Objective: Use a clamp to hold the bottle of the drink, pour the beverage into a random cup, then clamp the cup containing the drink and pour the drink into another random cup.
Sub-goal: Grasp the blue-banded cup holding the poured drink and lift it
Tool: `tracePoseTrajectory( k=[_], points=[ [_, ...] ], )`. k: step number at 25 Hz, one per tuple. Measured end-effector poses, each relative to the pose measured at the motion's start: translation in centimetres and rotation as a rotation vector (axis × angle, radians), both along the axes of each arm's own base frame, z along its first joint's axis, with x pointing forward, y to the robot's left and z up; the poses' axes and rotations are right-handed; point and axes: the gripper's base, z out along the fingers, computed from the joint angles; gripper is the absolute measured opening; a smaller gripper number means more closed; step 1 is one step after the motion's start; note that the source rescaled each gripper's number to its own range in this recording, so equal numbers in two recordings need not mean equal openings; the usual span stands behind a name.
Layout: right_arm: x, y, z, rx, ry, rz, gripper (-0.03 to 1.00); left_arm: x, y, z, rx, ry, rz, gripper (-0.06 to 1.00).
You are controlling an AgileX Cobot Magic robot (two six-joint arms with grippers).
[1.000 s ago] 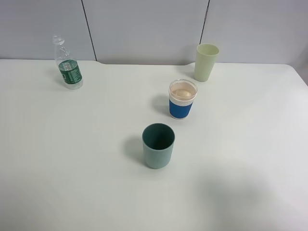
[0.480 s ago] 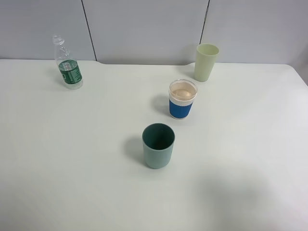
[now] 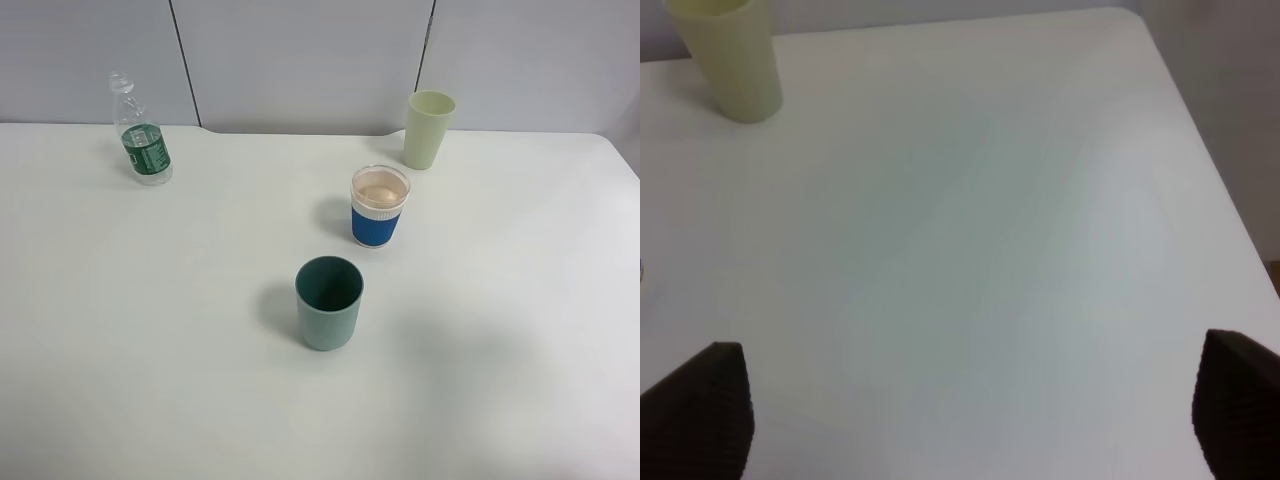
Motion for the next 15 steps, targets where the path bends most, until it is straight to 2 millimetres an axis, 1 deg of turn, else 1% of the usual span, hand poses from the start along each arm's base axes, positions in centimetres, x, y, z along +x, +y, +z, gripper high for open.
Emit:
tracePoseTrajectory(
  k=[4,8,13,14,15],
  points=[
    [3.0,-0.3,0.0,-0.004,0.035,0.003,0.66,0.0,0.0,0.0,0.000,0.000,0.000,1.00],
    [5.8,-0.6,-0.4,-0.047,0.068,0.030,0.66,0.0,0.0,0.0,0.000,0.000,0.000,1.00],
    [9.3,-0.9,-1.9,-0.065,0.149,0.052,0.66,0.0,0.0,0.0,0.000,0.000,0.000,1.00],
    [10.7,-0.7,-2.6,-0.071,0.177,0.075,0.66,0.0,0.0,0.0,0.000,0.000,0.000,1.00],
    [11.2,-0.3,-2.9,-0.081,0.188,0.103,0.66,0.0,0.0,0.0,0.000,0.000,0.000,1.00]
  ],
)
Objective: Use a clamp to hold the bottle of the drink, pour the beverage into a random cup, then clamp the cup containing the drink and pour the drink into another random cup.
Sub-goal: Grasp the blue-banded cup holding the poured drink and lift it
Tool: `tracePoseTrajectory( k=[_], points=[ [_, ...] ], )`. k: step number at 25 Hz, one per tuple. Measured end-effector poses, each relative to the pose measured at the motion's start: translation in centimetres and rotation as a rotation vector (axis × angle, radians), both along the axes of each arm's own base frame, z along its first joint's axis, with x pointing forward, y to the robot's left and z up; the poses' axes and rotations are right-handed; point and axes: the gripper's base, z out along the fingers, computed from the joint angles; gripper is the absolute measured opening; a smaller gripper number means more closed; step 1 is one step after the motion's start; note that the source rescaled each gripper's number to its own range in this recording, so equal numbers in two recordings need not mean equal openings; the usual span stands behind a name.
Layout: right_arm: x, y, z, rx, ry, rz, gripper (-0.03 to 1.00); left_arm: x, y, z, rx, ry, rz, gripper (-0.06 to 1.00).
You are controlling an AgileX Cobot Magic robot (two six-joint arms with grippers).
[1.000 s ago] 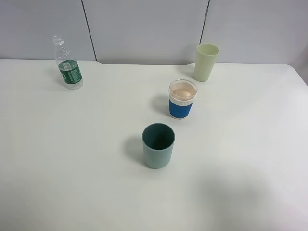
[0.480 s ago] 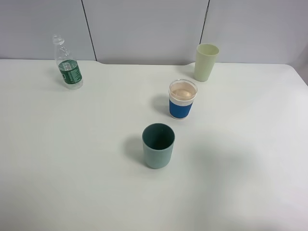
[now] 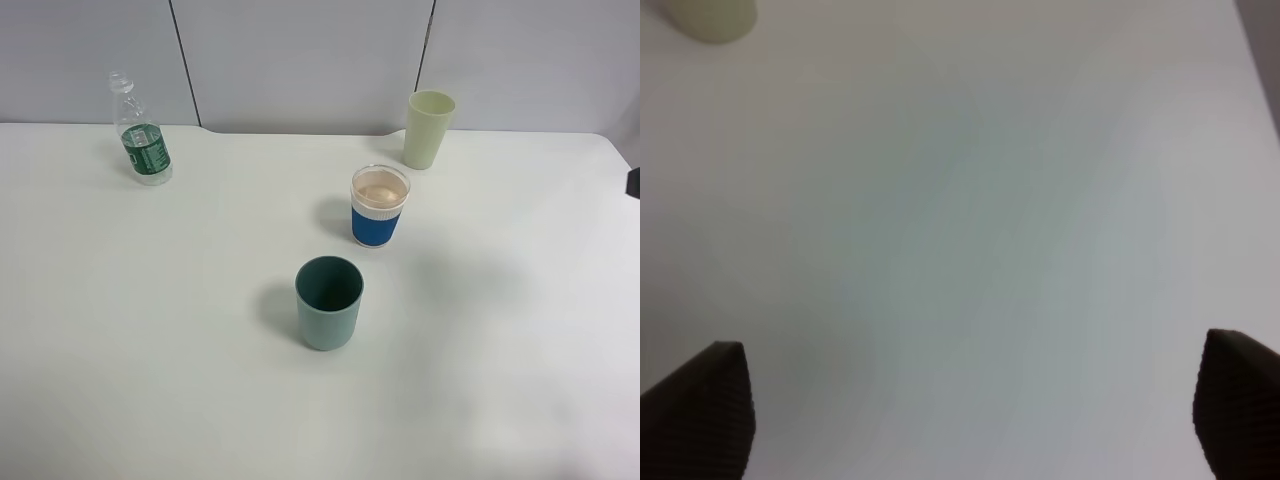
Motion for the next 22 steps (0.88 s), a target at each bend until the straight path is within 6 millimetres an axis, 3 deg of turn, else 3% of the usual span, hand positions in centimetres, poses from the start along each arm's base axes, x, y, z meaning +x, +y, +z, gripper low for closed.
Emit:
tracePoseTrajectory(
  k=[14,22],
  points=[
    [4.9,6.7,-5.2,-0.121,0.140,0.379,0.66,0.0,0.0,0.0,0.000,0.000,0.000,1.00],
    [7.5,8.2,-8.7,-0.101,0.156,0.420,0.66,0.0,0.0,0.0,0.000,0.000,0.000,1.00]
  ],
)
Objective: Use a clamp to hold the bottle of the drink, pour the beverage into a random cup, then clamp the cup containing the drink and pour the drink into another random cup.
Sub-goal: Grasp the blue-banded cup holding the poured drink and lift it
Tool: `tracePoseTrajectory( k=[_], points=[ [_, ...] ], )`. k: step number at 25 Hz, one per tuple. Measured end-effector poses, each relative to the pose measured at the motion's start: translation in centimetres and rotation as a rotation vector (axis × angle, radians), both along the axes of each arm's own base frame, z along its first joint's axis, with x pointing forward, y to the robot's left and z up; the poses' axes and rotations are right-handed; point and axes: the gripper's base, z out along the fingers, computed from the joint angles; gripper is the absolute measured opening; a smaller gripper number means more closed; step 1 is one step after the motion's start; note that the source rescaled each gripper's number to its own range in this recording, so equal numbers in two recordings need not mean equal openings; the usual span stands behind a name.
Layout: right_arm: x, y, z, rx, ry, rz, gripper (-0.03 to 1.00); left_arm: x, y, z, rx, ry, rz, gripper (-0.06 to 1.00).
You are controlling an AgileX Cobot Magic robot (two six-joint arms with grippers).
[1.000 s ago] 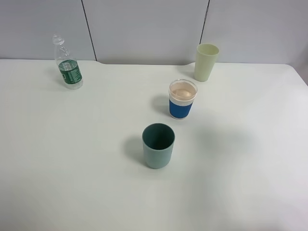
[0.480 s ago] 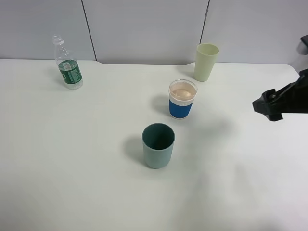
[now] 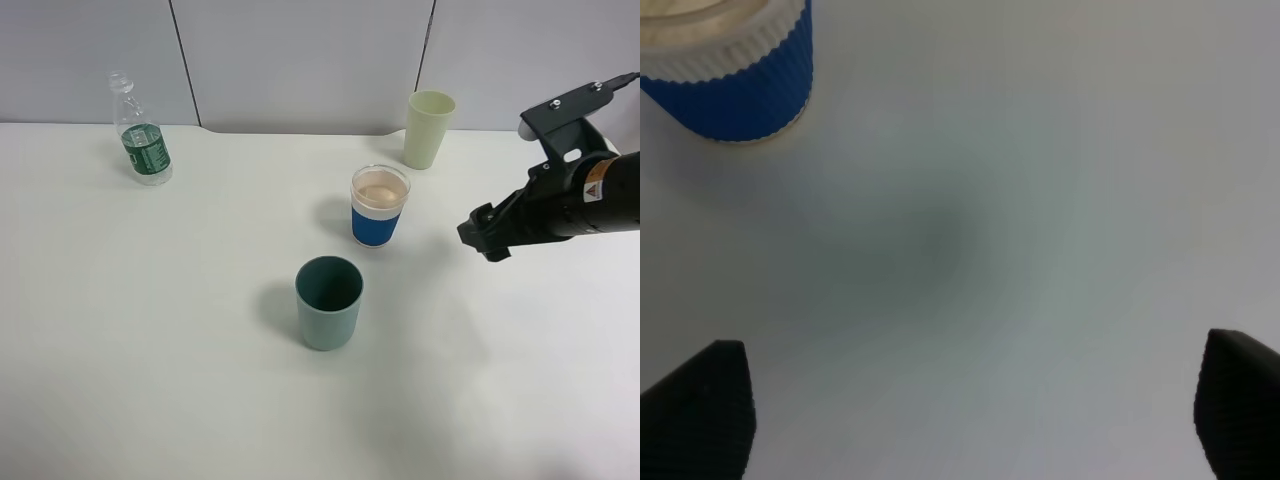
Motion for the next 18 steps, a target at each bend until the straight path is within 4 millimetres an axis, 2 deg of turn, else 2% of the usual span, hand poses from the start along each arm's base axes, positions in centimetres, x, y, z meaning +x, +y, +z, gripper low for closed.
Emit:
tracePoseTrajectory(
  k=[9,18],
  points=[
    [2.3,1.5,-3.7,0.048,-0.029,0.083,0.66,0.0,0.0,0.0,0.000,0.000,0.000,1.00],
    [3.4,3.2,-6.0,0.143,-0.103,0.202,0.66,0.0,0.0,0.0,0.000,0.000,0.000,1.00]
  ],
)
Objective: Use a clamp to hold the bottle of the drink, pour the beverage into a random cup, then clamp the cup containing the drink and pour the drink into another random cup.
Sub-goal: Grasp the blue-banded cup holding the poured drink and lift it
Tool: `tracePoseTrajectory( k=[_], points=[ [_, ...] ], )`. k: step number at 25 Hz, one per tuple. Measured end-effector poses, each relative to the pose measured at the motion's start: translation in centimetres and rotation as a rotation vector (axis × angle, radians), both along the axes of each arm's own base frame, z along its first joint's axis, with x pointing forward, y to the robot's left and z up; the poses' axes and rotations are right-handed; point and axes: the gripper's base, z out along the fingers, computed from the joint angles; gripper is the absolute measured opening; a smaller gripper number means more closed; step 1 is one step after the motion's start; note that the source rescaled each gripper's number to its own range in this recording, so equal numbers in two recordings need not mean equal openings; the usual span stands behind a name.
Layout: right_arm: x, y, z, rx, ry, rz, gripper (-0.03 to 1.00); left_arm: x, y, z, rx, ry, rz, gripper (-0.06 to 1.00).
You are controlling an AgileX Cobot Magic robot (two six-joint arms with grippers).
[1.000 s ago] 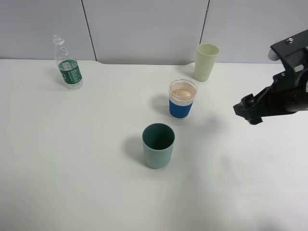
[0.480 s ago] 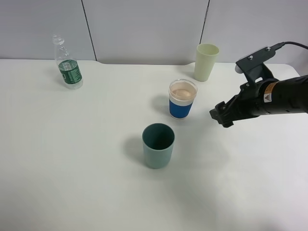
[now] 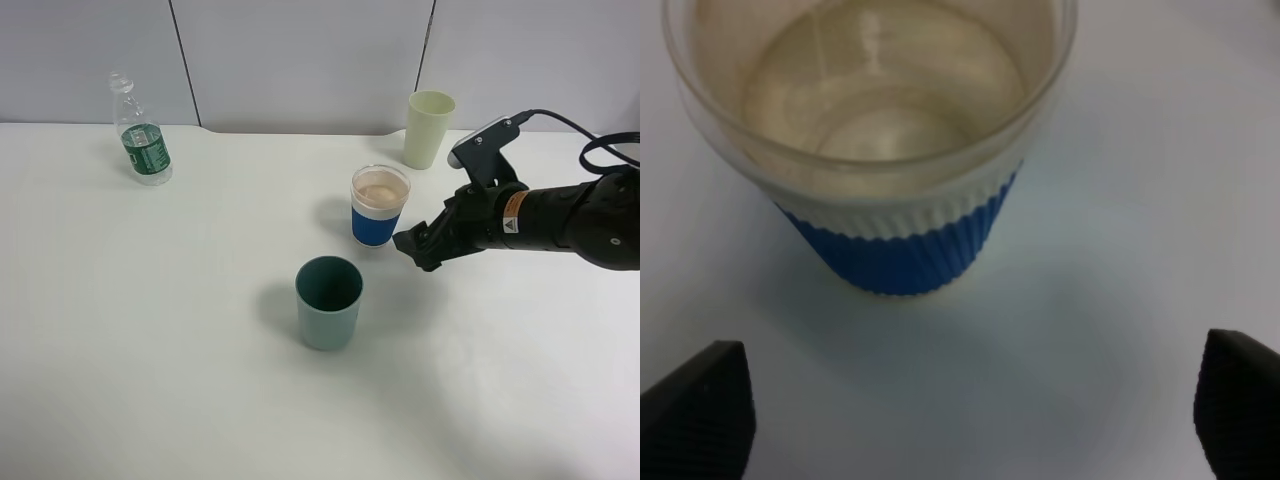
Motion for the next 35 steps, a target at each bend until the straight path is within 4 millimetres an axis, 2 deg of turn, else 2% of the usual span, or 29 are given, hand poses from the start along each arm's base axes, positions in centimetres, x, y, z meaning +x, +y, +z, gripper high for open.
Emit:
tracePoseTrajectory(
  k=[7,11,20,28,35],
  points=[
    [0.5,0.8,-2.1,0.032,-0.044,0.076,0.66,0.0,0.0,0.0,0.000,0.000,0.000,1.00],
    [0.7,1.1,-2.6,0.033,-0.105,0.116,0.66,0.0,0.0,0.0,0.000,0.000,0.000,1.00],
    [1.3,1.2,-4.9,0.060,-0.179,0.103,0.66,0.0,0.0,0.0,0.000,0.000,0.000,1.00],
    [1.8,1.4,-5.1,0.155,-0.349,0.114,0.66,0.0,0.0,0.0,0.000,0.000,0.000,1.00],
    [1.6,1.3,-6.9,0.157,-0.333,0.118,0.66,0.0,0.0,0.0,0.000,0.000,0.000,1.00]
  ],
)
